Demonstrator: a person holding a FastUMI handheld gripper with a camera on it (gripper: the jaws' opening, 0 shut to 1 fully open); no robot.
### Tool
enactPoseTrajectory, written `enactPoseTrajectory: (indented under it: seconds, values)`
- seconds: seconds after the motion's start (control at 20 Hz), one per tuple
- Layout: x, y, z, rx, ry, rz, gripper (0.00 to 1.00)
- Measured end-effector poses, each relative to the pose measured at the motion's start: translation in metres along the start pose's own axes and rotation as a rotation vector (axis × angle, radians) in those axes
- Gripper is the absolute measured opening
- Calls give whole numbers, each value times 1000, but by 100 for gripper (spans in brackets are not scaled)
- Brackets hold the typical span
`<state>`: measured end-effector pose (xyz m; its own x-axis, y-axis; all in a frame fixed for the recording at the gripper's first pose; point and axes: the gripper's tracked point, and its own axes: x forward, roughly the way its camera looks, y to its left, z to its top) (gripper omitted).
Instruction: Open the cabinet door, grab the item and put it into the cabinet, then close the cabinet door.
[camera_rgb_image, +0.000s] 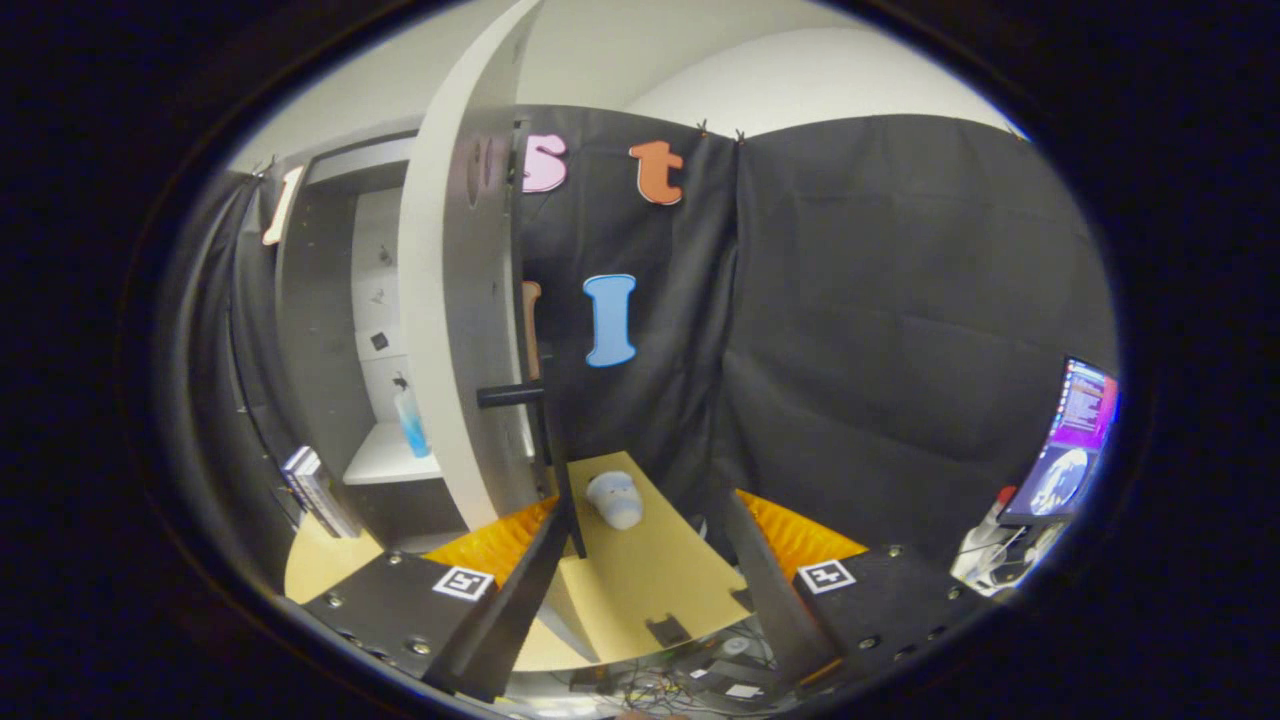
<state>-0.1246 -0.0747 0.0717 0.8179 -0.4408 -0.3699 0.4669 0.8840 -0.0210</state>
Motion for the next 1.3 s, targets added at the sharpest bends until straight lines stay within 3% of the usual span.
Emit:
enactPoseTrajectory:
  seconds: [0.45, 1.3]
  values:
    - [-3, 91, -7, -27, 6, 296, 95]
    - [24, 274, -10, -54, 1, 671, 95]
